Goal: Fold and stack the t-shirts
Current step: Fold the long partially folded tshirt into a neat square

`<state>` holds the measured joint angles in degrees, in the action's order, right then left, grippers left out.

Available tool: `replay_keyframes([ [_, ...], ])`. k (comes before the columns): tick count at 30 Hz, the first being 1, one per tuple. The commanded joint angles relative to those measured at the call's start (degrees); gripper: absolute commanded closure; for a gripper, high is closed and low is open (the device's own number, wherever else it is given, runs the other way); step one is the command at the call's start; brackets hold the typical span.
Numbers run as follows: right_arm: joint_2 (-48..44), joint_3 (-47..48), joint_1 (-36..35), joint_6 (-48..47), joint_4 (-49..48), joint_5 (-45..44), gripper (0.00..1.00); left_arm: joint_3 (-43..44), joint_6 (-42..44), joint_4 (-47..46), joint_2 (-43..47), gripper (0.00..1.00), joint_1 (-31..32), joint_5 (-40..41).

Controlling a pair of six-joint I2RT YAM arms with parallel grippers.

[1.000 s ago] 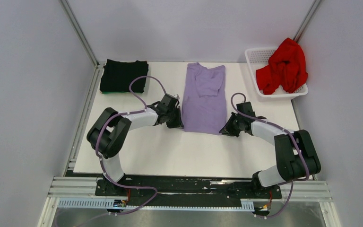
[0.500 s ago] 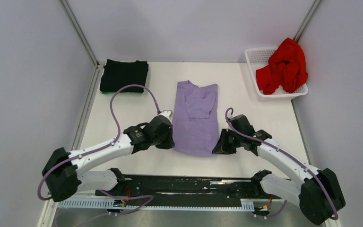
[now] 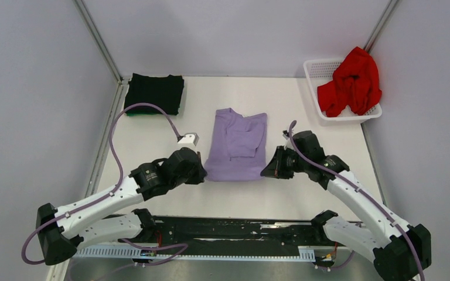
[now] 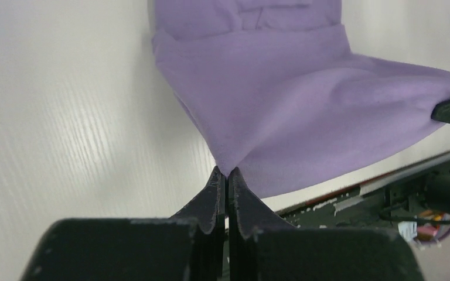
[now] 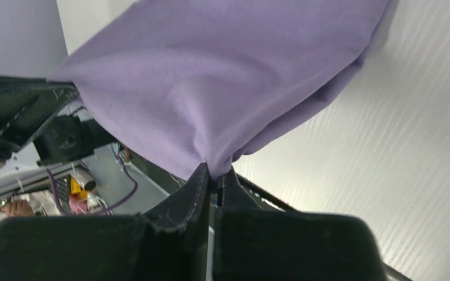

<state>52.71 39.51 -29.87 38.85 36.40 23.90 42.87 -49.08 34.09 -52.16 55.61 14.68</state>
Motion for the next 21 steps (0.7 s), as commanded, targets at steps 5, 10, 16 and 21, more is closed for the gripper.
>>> replay_keyframes([
  [5,8.8,9.5,8.4,-1.8,-7.6,-1.3,1.00,10.7,2.6,-2.4,-6.9,1.00,-7.2,10.2],
  [10,13.6,13.5,14.0,-4.0,-8.7,1.0,1.00,14.7,6.2,-5.5,-11.5,1.00,-12.1,11.1],
  [16,20.0,17.5,17.4,-5.3,-10.9,3.6,1.00,19.4,10.2,-9.5,-17.9,1.00,-17.0,8.8],
  [21,25.0,20.7,19.9,-5.7,-12.4,4.5,1.00,23.7,12.5,-11.4,-25.4,1.00,-21.0,5.1],
])
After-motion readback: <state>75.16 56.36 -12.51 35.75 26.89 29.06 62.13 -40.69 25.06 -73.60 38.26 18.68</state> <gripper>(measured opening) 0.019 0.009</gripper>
